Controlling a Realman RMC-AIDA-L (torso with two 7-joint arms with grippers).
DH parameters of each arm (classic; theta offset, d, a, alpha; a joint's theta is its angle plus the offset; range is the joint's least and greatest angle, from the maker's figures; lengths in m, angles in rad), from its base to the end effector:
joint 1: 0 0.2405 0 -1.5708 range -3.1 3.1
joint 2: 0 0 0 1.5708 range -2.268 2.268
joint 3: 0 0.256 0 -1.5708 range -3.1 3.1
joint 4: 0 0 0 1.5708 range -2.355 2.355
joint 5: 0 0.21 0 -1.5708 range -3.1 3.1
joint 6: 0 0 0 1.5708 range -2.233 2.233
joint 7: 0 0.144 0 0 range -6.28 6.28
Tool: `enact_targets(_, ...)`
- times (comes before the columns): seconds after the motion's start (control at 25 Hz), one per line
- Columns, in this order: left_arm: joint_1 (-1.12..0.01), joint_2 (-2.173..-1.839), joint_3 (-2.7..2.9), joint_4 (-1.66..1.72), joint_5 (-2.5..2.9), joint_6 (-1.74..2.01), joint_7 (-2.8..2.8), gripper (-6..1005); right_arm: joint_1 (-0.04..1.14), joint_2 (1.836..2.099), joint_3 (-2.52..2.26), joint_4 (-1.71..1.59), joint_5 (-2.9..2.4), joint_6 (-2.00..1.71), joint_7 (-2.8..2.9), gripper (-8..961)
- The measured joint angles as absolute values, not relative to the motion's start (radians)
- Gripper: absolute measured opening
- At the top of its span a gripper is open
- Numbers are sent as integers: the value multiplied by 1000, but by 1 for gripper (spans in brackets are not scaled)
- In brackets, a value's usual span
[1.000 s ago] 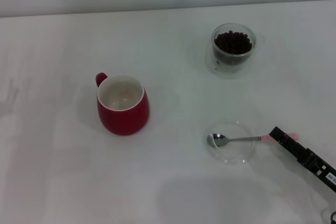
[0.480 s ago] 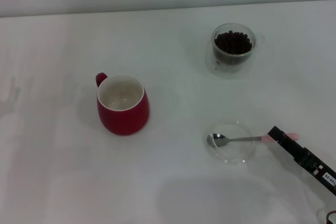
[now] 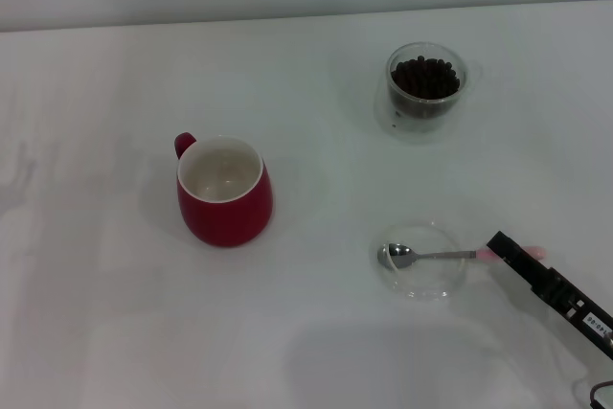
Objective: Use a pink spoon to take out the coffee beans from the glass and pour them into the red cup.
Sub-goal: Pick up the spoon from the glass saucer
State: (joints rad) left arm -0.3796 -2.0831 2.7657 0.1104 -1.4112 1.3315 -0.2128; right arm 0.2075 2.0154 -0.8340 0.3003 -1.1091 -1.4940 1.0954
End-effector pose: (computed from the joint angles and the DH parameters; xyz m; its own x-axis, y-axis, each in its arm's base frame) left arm -0.3498 0.2972 0.0017 0.6413 -0.1020 0.7605 0.7615 -0.0366 -0.6471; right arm 0.3710 0.1631 -0.0571 -0.1097 -0.4617 -0.8802 -0.9795 -0.1001 0.1746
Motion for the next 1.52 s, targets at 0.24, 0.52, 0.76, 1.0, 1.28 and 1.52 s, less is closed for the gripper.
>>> enact_targets(0.24, -379, -2083, 2766, 110, -1411, 1332, -213, 890, 211, 2015, -830, 306, -1109, -1493, 1095, 357)
enact_targets(0.52, -382, -2082, 2766, 110, -1411, 1332, -213, 890, 212, 2015, -830, 308, -1125, -1490, 1098, 353)
enact_targets(0.76, -390, -2082, 2768, 110, -1411, 1332, -213, 891, 212, 2016, -830, 308, -1132, -1489, 1102, 277)
enact_targets(1.0, -391, -2082, 2770, 110, -1411, 1332, -213, 891, 210, 2015, -833, 310, -1134, -1488, 1107, 279)
enact_targets(1.28, -391, -2083, 2772, 110, -1411, 1332, -213, 890, 208, 2014, -839, 310, -1145, -1487, 1120, 280)
enact_targets(1.52, -391, -2083, 2774, 110, -1411, 1332, -213, 891, 208, 2014, -840, 307, -1163, -1469, 1163, 280)
